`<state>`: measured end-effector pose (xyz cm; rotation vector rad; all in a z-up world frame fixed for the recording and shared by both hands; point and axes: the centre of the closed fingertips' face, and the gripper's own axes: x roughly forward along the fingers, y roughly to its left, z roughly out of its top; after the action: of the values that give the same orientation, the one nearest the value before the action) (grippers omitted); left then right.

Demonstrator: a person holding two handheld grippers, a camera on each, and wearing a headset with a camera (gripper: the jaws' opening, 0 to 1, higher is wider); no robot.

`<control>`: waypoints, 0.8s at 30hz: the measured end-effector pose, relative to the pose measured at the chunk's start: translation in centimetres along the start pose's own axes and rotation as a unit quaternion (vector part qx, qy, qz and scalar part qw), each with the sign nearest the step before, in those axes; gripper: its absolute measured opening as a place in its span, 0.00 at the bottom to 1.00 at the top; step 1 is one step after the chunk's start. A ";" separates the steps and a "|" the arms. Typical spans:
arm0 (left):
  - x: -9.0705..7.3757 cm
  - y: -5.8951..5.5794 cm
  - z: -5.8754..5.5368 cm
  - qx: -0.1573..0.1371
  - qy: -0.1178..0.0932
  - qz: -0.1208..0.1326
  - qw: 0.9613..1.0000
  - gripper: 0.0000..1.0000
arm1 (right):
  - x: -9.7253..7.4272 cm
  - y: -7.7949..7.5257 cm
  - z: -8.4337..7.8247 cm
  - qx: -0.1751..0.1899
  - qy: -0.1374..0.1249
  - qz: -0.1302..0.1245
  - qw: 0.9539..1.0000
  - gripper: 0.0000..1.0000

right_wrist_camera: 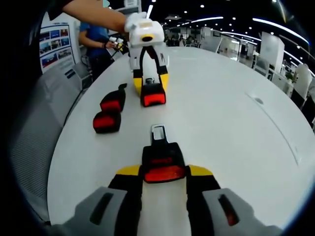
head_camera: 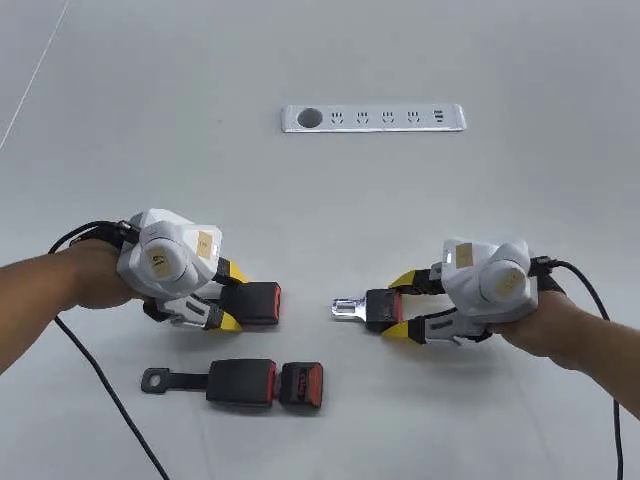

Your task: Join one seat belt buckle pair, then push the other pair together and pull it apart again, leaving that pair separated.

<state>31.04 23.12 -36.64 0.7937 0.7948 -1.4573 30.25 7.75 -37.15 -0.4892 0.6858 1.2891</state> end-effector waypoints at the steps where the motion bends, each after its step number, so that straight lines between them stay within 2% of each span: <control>1: 0.0 0.0 0.0 0.000 0.000 0.000 1.000 0.34 | 0.1 0.0 0.1 0.000 -0.001 0.000 1.000 0.35; 24: 0.1 -0.1 -0.2 -0.001 0.012 0.001 1.000 0.34 | 3.6 0.6 3.7 -0.001 -0.030 0.006 1.000 0.35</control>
<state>30.98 23.21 -36.85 0.8107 0.8131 -1.4465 30.87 12.91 -36.99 -0.4458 0.6377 1.3101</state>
